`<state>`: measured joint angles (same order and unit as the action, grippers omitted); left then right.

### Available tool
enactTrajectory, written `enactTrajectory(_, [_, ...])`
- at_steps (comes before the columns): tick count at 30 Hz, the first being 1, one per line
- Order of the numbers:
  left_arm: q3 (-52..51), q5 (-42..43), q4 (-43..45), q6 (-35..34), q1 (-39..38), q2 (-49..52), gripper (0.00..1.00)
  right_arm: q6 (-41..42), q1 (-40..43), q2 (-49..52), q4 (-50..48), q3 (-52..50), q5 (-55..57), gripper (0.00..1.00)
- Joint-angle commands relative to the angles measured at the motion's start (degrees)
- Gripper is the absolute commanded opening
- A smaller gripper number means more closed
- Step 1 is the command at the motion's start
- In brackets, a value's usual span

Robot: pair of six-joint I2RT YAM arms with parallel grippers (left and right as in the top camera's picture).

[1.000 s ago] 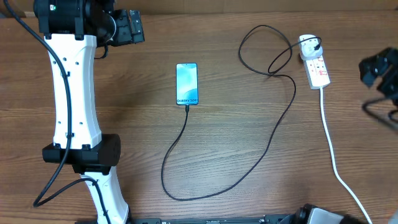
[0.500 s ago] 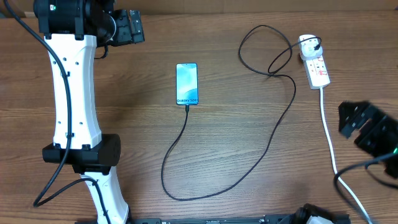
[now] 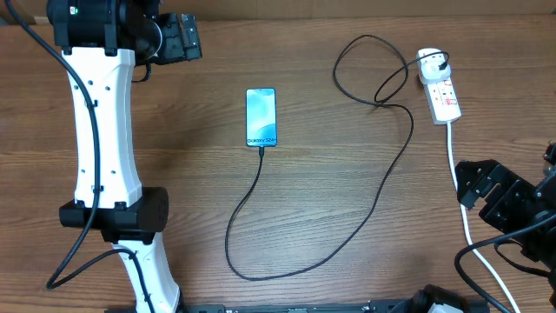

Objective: Plug charger to phone and switch on socket

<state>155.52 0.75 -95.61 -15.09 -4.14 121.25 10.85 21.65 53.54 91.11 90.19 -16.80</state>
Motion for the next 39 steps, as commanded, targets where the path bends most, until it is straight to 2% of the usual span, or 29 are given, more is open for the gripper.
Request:
enactTrajectory(1, [0.1,-0.8,0.0,-0.8,-0.4,0.4,1.0,-0.3,-0.2,-0.4,-0.2,-0.2,-0.9,1.0])
enactTrajectory(27, [0.1,-0.8,0.0,-0.8,-0.4,0.4,1.0,-0.3,-0.2,0.2,-0.2,-0.2,-0.9,1.0])
enactTrajectory(31, [0.1,-0.8,0.0,-0.8,-0.4,0.4,1.0,-0.3,-0.4,-0.5,-0.2,-0.2,3.3,1.0])
enactTrajectory(39, [0.1,-0.8,0.0,-0.8,-0.4,0.4,1.0,-0.3,-9.8,-1.5,-1.5,-0.2,11.8,1.0])
